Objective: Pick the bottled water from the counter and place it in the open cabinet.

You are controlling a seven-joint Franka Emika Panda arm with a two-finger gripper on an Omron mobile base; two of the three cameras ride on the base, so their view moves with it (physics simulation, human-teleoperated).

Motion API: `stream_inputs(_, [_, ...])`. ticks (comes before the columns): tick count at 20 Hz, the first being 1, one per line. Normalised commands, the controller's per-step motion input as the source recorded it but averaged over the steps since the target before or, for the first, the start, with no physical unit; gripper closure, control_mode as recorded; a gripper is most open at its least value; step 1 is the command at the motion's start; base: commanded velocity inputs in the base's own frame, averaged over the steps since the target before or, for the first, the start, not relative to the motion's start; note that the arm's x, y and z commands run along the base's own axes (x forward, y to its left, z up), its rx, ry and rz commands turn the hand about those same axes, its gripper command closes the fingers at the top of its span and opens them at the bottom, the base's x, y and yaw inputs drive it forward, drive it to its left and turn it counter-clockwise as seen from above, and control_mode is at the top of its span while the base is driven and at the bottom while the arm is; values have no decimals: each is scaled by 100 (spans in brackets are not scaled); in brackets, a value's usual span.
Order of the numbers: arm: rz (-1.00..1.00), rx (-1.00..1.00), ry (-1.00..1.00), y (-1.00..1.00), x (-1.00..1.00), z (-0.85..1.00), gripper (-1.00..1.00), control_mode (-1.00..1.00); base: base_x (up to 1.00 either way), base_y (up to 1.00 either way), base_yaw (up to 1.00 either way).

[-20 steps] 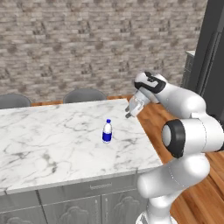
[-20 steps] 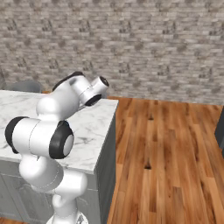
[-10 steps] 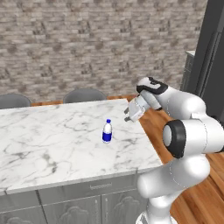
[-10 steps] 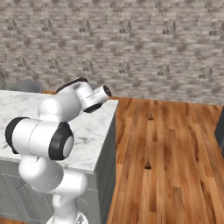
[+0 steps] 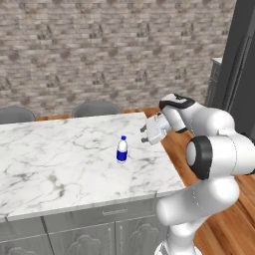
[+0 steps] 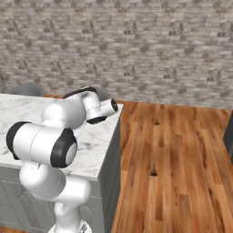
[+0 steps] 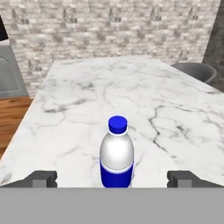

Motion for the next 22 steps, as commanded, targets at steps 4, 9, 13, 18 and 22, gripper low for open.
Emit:
stream_inputs(4, [5, 9, -3, 0, 0, -3, -100, -100, 0, 0, 0])
stream_inputs(9, [2, 3, 1, 0, 0, 0, -100, -100, 0, 0, 0])
stream_inputs(13, [0, 0, 2, 0, 0, 0, -100, -100, 0, 0, 0])
stream_inputs(18, [0, 2, 0, 0, 0, -1, -100, -100, 0, 0, 0])
stream_inputs(22, [1, 9, 0, 3, 0, -10, -100, -100, 0, 0, 0])
